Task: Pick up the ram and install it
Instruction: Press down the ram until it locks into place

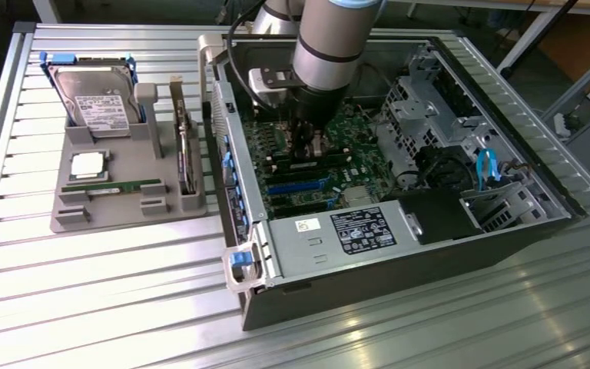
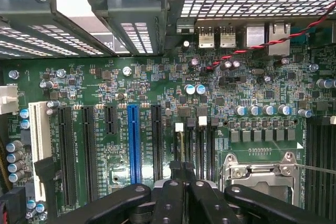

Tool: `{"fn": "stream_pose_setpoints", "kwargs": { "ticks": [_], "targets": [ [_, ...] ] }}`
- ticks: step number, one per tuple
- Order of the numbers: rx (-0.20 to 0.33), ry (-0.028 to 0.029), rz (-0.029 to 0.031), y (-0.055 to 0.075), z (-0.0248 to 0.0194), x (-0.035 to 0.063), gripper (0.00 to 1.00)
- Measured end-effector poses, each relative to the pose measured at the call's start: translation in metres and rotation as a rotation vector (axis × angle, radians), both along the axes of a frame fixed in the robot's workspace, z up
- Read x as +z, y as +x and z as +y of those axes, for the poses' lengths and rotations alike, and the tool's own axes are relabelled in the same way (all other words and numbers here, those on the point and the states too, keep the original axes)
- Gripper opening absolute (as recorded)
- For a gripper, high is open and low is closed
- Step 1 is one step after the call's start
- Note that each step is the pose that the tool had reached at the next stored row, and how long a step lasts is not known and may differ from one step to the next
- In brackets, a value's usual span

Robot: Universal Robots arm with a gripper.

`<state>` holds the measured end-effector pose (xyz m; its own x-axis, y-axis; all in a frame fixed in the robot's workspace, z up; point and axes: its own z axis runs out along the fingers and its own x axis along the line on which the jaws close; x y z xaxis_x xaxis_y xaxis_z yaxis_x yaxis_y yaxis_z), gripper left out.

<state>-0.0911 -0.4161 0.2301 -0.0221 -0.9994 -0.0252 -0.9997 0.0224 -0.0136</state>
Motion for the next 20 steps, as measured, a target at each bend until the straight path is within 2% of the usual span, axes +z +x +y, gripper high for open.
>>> {"fn": "stream_pose_setpoints", "kwargs": {
  "ticks": [3,20],
  "targets": [
    [-0.002,-0.0033,0.0,0.0,0.0002,0.0262,0.09],
    [-0.002,-0.0032,0.0,0.0,0.0002,0.0271,0.09]
  ]
}}
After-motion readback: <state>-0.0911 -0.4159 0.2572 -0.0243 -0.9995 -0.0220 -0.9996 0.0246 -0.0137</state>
